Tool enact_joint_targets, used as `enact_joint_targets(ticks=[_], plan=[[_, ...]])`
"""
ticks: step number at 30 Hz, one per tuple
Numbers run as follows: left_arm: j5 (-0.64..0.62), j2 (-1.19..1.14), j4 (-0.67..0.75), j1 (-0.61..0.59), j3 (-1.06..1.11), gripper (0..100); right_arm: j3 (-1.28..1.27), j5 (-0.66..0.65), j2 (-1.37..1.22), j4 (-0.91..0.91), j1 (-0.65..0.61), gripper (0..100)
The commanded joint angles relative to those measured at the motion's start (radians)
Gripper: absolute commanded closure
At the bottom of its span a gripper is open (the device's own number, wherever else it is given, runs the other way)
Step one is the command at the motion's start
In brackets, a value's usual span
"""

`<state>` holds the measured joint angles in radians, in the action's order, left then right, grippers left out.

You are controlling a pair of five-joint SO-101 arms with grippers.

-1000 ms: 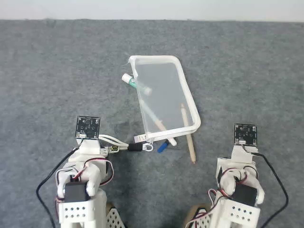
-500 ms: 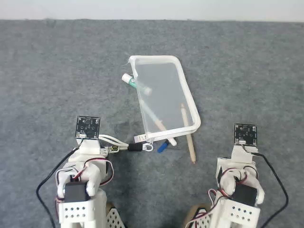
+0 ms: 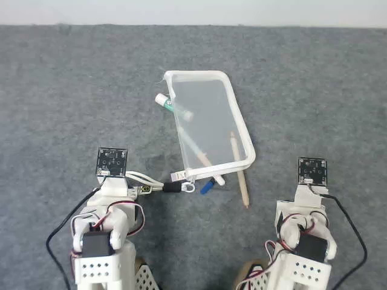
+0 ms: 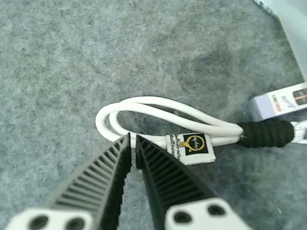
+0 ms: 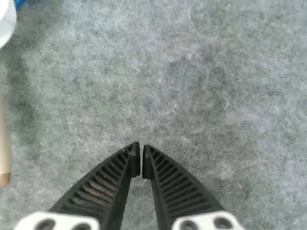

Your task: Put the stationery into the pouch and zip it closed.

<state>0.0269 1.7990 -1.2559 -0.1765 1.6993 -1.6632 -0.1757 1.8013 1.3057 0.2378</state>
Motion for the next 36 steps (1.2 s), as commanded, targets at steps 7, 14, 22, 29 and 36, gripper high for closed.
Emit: enact_joint_targets(ticks=[7,14,22,29,36], plan=[[0.005,0.023,-0.005,-0.005,-0.015,99,-0.020,-0.002,0.013,0.002,-0.004,99.2],[0.008,0.023,-0.005,-0.003,-0.015,99,-0.020,-0.002,0.013,0.002,-0.004,99.2],[0.009,0.023,-0.005,-0.005,-0.015,99,-0.020,-0.002,0.013,0.002,-0.004,99.2],[0.011,0.023,-0.005,-0.006,-0.015,99,-0.020,-0.003,0.013,0.002,-0.024,99.2],[0.011,0.023,0.002,-0.072,-0.016,99,-0.020,-0.002,0.013,0.002,-0.085,99.2]])
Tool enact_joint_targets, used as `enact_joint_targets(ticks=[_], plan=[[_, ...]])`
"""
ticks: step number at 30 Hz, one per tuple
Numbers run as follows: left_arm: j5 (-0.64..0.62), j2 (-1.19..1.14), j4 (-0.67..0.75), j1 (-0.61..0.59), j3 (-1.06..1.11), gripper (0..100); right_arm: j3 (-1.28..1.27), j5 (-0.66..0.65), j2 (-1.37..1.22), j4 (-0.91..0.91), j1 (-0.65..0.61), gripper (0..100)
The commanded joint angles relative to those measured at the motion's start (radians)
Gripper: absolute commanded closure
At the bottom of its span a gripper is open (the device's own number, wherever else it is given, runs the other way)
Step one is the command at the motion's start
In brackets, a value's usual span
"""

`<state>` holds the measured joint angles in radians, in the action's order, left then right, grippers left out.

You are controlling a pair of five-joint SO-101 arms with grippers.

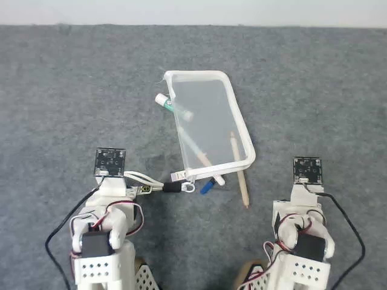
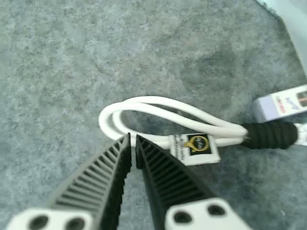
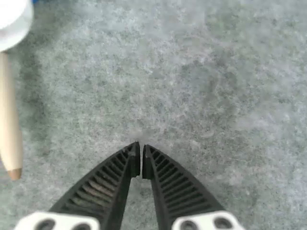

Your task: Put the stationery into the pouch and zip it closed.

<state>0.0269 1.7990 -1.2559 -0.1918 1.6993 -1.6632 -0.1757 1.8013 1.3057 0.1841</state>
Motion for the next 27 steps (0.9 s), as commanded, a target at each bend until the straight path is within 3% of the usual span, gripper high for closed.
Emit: enact_joint_targets(ticks=[1,16,21,27], plan=[[0.011,0.023,0.002,-0.069,-0.019,99,-0.020,-0.002,0.013,0.002,-0.042,99.2],[0.009,0.023,0.002,-0.081,-0.019,99,0.150,0.002,0.015,-0.113,-0.065,99.2],[0.009,0.023,0.002,-0.081,-0.019,99,0.316,0.137,0.010,-0.104,-0.068,99.3],[0.009,0.023,0.002,-0.081,-0.019,99,0.508,0.160,0.005,-0.015,-0.166,99.3]])
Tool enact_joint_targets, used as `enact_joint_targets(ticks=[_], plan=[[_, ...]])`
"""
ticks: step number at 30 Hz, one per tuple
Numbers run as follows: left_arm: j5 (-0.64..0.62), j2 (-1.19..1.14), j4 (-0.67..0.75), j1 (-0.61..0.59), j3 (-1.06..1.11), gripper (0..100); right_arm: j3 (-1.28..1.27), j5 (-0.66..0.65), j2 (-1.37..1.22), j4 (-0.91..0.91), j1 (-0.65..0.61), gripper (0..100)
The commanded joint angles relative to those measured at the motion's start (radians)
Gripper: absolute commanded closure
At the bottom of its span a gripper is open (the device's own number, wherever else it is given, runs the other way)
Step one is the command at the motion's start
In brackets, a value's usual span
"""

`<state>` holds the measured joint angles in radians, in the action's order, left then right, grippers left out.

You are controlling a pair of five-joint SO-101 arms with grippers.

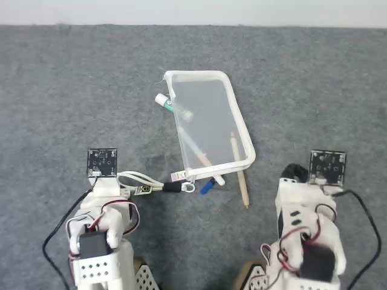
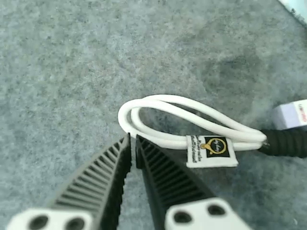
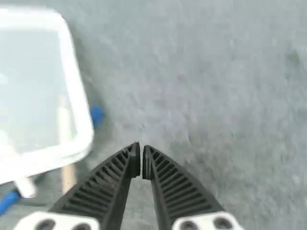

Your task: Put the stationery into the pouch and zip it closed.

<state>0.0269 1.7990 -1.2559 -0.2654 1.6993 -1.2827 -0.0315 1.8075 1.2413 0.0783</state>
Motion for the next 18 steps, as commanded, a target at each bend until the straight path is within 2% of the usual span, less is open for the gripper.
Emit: enact_joint_targets(ticks=[1,5,12,16,18], plan=[[0.009,0.023,0.002,-0.008,-0.019,99,0.155,0.015,-0.008,0.071,-0.088,99.3],[0.008,0.023,0.002,-0.008,-0.019,99,0.262,0.069,-0.142,0.099,-0.162,99.3],[0.008,0.023,0.002,-0.008,-0.019,99,0.370,0.147,-0.565,0.071,-0.331,99.3],[0.008,0.023,0.002,-0.008,-0.019,99,0.439,0.241,-0.791,0.021,-0.357,99.3],[0.008,0.023,0.002,-0.008,-0.019,99,0.482,0.238,-0.892,0.022,-0.387,99.3]])
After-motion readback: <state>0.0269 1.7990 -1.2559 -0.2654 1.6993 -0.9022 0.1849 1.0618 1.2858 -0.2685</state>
